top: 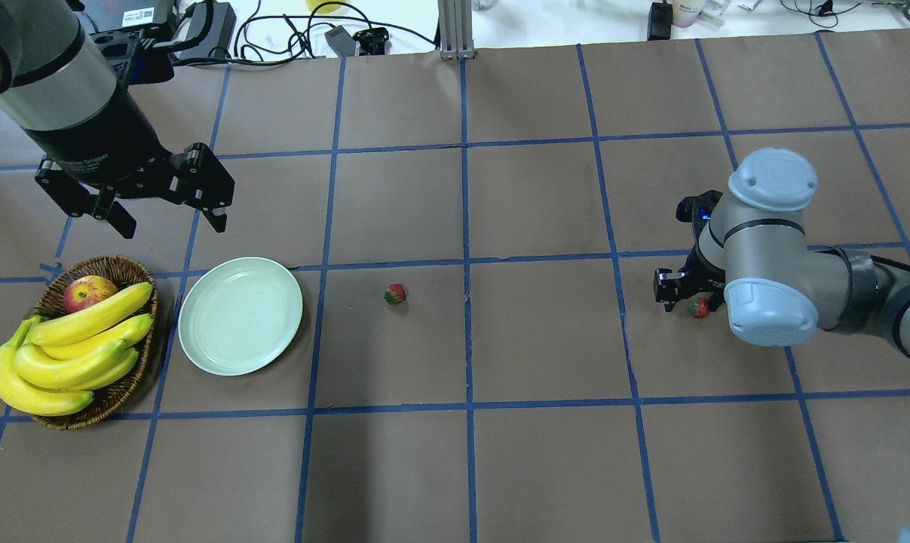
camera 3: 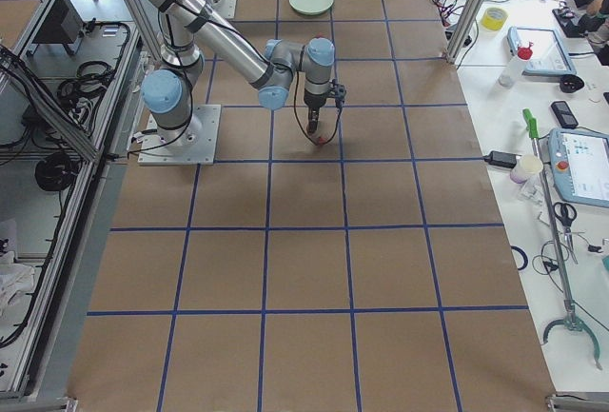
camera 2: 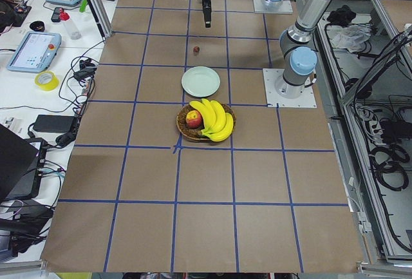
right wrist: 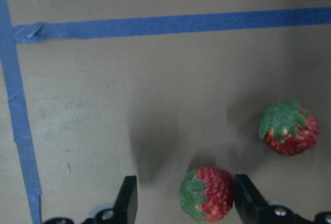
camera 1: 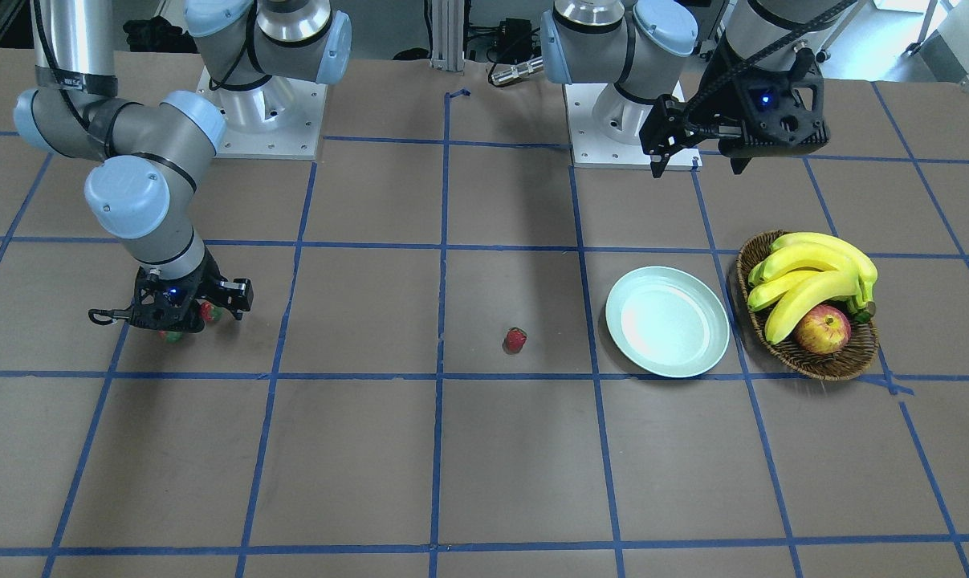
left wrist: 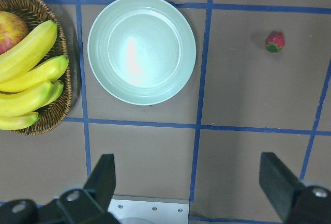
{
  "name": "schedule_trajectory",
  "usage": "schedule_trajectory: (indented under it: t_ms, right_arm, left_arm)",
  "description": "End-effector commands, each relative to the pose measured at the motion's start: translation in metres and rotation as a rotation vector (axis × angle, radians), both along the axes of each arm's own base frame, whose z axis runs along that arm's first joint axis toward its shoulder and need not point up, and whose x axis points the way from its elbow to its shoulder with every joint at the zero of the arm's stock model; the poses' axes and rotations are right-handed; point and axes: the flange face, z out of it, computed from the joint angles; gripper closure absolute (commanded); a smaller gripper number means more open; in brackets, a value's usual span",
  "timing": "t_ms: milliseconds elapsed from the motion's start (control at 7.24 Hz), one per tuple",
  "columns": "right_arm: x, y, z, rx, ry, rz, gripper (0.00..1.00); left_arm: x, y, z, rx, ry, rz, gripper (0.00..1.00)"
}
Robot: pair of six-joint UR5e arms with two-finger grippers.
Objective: Collect all strawberries into plate
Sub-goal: 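Lower the right gripper and grasp one of the two strawberries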
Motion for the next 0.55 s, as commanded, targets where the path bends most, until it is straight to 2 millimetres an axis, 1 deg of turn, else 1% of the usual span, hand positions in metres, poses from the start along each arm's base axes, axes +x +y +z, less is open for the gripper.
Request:
schedule_trajectory:
  t_ms: [0,276,414]
  right_arm:
    - [-0.002,0.0,-0.001,0.007,0.012,0.008,0.3]
    - [-0.014,0.001,-0.002,0.018,0.026,0.008,0.31]
    - [-0.013,0.002,-0.005,0.023,0.023,0.006,0.33]
  left_arm:
    - [-0.001,0.0,-0.001,0.0,0.005,0.0,0.0]
    - [0.0,0.0,-0.001,0.002,0.001,-0.001,0.0]
    - [0.0,0.0,-0.001,0.004,-0.002,-0.001,0.0]
